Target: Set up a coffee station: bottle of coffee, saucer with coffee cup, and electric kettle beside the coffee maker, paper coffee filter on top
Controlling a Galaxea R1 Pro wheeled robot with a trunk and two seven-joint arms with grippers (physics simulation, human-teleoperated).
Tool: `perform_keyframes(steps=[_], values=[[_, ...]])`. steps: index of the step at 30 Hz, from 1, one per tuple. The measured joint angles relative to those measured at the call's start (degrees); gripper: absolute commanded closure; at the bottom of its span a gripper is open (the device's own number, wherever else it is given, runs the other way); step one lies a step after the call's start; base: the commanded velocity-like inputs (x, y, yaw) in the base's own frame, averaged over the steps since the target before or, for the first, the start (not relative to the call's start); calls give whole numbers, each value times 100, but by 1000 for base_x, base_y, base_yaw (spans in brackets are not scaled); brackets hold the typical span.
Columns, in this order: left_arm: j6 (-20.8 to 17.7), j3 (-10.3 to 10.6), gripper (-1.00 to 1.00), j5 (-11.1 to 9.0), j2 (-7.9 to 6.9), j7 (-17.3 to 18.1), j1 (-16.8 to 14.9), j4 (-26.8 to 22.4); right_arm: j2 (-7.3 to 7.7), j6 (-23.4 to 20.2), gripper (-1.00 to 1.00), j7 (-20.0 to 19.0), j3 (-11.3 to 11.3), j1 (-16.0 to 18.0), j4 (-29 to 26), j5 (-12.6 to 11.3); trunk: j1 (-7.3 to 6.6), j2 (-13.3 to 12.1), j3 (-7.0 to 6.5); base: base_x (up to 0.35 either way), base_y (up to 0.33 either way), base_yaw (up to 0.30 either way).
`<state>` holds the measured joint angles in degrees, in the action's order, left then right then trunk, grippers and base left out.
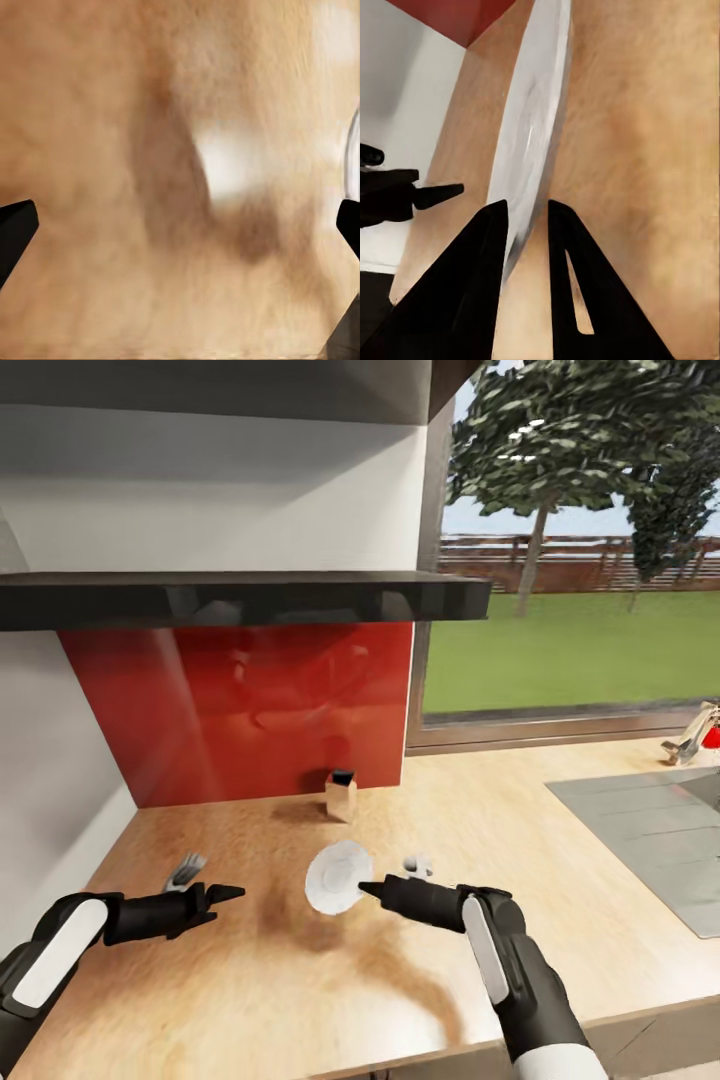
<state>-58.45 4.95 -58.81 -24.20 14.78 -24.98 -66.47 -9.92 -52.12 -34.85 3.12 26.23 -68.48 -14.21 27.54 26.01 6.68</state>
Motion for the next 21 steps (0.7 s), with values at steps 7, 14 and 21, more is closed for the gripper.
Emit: perform_keyframes(steps=[7,14,21], values=[[12,25,-100,0,14,3,0,-7,-1,6,100,-4,485,-2,-609,10,0,0,0,-308,0,0],[18,64,-100,6,25,4,-2,-5,-1,6,100,-13,488,-2,-856,9,0,0,-5,-313,0,-79],[77,1192,-100,69,27,637,511,-1065,0,8,100,-12,492,-3,-928,25,-1,1,-26,-303,0,-271]])
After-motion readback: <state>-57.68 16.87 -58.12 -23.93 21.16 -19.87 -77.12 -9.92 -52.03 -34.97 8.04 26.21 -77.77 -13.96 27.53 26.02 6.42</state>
